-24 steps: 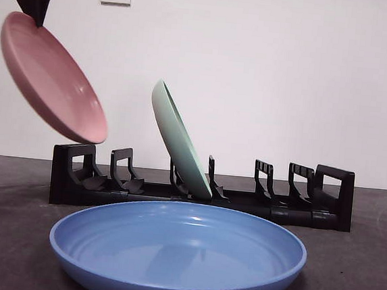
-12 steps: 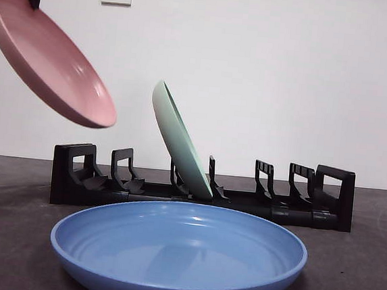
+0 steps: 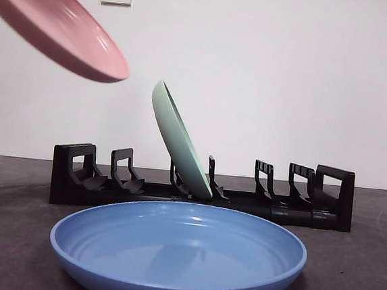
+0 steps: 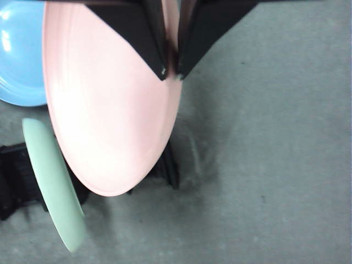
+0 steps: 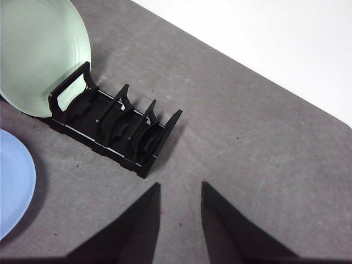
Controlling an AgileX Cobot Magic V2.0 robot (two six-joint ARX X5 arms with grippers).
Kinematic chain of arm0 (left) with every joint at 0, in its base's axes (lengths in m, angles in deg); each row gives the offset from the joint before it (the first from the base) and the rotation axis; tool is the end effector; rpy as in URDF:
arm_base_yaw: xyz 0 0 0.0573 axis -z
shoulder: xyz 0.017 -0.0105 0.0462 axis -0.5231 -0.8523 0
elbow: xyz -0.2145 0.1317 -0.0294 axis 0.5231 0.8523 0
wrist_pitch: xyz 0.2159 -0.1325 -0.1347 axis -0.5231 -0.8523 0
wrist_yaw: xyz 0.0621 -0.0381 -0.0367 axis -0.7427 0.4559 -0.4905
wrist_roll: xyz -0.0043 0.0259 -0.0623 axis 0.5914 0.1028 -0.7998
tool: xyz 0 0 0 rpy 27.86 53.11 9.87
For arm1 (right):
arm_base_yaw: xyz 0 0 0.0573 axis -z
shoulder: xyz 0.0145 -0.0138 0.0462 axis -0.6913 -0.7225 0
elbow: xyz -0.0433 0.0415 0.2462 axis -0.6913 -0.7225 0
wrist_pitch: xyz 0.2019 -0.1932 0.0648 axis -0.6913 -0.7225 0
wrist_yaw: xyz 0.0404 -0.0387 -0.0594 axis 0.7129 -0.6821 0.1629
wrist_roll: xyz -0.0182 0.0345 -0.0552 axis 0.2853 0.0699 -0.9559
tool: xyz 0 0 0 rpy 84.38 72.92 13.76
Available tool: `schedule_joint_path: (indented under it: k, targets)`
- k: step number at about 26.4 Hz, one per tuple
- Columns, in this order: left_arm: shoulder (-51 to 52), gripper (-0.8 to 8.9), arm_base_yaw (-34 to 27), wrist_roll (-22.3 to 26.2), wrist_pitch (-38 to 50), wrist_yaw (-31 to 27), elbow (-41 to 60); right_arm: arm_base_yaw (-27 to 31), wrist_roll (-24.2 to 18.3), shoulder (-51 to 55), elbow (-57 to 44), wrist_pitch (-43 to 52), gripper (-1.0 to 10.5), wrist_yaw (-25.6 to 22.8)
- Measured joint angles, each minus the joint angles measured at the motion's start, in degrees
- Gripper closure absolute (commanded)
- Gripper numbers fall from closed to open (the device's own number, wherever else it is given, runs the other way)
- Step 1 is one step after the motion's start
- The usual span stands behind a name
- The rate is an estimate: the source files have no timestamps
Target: Place the plate
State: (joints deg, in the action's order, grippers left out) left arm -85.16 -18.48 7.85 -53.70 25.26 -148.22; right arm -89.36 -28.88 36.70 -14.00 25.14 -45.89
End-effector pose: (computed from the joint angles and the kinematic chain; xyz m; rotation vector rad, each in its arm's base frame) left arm 0.2703 -0.0644 0.4248 0.0958 0.8918 -0.2469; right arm 0.1238 0.0892 0.3730 -0.3716 0.4468 0.2422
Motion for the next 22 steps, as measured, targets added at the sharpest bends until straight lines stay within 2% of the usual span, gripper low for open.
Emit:
schedule_joint_path:
  k: [9,18,22]
  targets:
    - [15.1,7.99,-0.1,-1.8,8.2,5.9,21.1,0.0,1.1,0.0,0.0,0.0,8.3,0.0]
    - [27.9,7.99,-0.1,-8.9,17.1,13.0,42.8,0.0,1.1,0.0,0.0,-0.1,8.3,0.0]
    - [32.6,8.0,0.0,-14.9,24.4,18.6,55.1,0.0,1.1,0.0,0.0,-1.3,8.3,0.0]
